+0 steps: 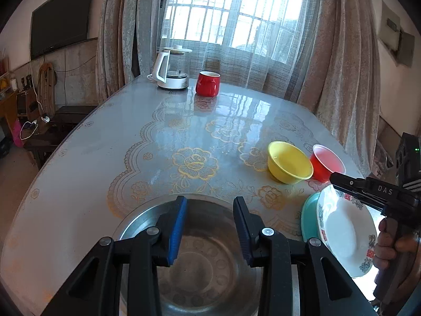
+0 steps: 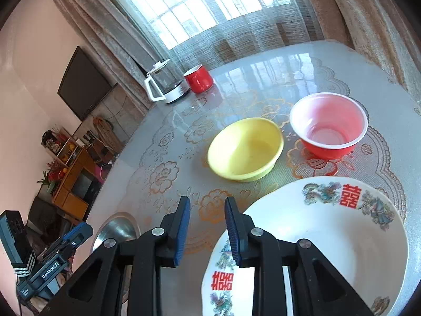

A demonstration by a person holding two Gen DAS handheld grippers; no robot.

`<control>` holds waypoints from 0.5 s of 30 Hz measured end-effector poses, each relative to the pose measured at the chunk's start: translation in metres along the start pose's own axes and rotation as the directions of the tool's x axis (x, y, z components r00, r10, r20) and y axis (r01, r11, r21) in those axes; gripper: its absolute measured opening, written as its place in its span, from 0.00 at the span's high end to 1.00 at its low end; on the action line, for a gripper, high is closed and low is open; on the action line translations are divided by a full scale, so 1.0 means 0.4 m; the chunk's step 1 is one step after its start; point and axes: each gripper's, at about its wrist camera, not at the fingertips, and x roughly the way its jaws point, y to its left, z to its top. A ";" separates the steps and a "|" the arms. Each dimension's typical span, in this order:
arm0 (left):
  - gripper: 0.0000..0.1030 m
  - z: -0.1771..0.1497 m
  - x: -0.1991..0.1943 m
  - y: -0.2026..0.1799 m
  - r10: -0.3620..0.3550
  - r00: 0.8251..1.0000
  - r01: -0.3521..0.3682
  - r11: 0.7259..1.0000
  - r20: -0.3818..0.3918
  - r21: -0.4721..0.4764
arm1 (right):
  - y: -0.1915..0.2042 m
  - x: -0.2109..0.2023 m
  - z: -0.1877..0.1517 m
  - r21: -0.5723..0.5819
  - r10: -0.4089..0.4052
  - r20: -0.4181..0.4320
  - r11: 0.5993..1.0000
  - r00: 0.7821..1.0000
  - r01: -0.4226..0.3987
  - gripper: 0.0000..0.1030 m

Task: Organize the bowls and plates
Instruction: 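Move the left tool to the yellow bowl and grasp its rim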

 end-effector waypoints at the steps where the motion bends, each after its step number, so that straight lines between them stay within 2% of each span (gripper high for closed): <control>1: 0.64 0.012 0.015 -0.020 0.003 1.000 -0.003 1.000 -0.012 0.007 | -0.017 0.002 0.015 0.019 -0.012 0.004 1.000 1.000 0.012 0.78; 7: 0.64 0.062 0.109 -0.119 -0.024 0.997 0.026 0.999 -0.070 0.026 | -0.080 0.047 0.078 0.073 -0.081 -0.036 0.994 0.996 0.083 0.81; 12: 0.64 0.098 0.204 -0.151 -0.062 0.985 0.054 0.997 -0.162 -0.058 | -0.120 0.093 0.100 0.103 -0.118 -0.068 0.987 0.991 0.125 0.81; 15: 0.65 0.119 0.250 -0.166 -0.083 0.980 0.067 0.993 -0.179 -0.093 | -0.144 0.110 0.113 0.123 -0.123 -0.079 0.984 0.989 0.132 0.81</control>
